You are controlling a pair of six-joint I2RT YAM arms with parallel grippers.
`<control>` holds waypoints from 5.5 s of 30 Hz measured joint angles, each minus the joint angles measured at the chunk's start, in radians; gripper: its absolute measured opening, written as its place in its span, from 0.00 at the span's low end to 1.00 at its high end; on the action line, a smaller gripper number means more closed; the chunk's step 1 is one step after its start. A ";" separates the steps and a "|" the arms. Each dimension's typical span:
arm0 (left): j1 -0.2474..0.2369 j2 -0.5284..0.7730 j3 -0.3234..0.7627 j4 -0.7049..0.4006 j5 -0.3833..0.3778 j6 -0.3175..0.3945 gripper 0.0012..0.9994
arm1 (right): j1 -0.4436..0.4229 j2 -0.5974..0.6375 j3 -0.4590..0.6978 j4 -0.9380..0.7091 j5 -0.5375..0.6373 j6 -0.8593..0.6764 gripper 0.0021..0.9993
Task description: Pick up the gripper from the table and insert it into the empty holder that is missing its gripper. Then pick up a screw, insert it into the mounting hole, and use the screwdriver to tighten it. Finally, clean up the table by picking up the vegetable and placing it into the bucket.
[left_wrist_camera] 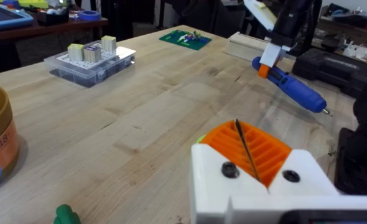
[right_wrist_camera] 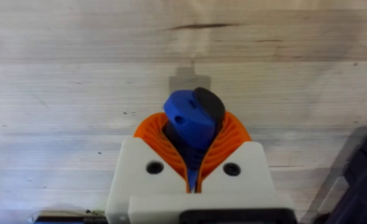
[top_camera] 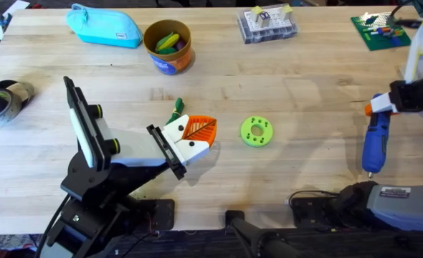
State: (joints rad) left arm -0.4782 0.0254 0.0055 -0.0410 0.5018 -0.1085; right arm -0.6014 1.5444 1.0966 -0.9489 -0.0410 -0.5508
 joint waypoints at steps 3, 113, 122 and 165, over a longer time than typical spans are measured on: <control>0.001 0.000 0.000 -0.008 0.000 -0.001 0.01 | 0.001 -0.042 0.002 0.005 -0.009 0.004 0.05; 0.001 0.000 0.000 -0.009 0.000 -0.004 0.01 | 0.071 0.072 -0.064 0.273 0.081 0.395 0.12; 0.001 0.000 0.000 -0.009 -0.001 -0.004 0.01 | 0.071 0.121 -0.064 0.276 0.080 0.402 0.18; 0.001 0.000 0.000 -0.010 -0.001 -0.004 0.01 | 0.071 -0.100 -0.017 0.263 0.078 0.443 0.10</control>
State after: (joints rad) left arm -0.4774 0.0250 0.0055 -0.0505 0.5006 -0.1123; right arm -0.5301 1.4444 1.0793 -0.6854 0.0368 -0.1075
